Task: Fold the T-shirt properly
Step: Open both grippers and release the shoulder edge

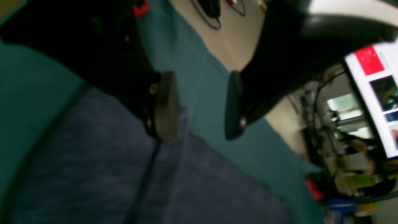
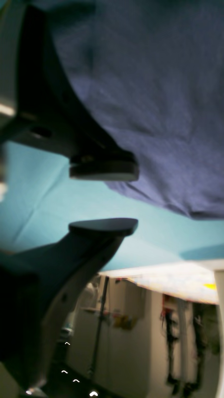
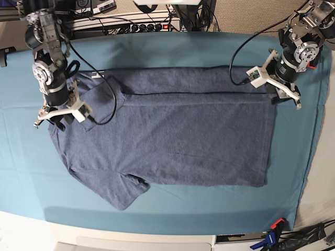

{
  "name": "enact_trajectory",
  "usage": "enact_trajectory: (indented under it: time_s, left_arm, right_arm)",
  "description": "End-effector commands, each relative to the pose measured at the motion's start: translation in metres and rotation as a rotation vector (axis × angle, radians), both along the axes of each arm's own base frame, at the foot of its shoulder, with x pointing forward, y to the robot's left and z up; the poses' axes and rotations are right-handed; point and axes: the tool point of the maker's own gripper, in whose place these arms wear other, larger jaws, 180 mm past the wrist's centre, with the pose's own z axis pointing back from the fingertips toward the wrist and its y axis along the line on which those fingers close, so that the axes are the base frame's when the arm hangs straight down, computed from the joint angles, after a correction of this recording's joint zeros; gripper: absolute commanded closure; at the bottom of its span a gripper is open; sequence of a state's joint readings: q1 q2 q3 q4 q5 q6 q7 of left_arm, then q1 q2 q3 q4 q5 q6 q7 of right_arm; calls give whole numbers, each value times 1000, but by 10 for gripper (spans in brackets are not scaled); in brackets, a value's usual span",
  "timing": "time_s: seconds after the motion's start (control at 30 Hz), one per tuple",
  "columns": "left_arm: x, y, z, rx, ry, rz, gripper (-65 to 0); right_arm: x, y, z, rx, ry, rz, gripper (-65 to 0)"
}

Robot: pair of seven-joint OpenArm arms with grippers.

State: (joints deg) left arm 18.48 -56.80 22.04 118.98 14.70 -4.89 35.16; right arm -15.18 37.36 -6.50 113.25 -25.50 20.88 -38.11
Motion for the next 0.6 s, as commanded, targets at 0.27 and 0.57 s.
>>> enact_trajectory:
  time_s: [0.27, 0.57]
  left_arm:
    - [-32, 9, -13, 107, 204, -171, -269]
    - [-39, 15, -15, 108, 242, -179, -269]
  right_arm:
    - [-71, -3, -28, -163, 282, 124, -213]
    - [-102, -56, -21, -285, 374, 56, -213]
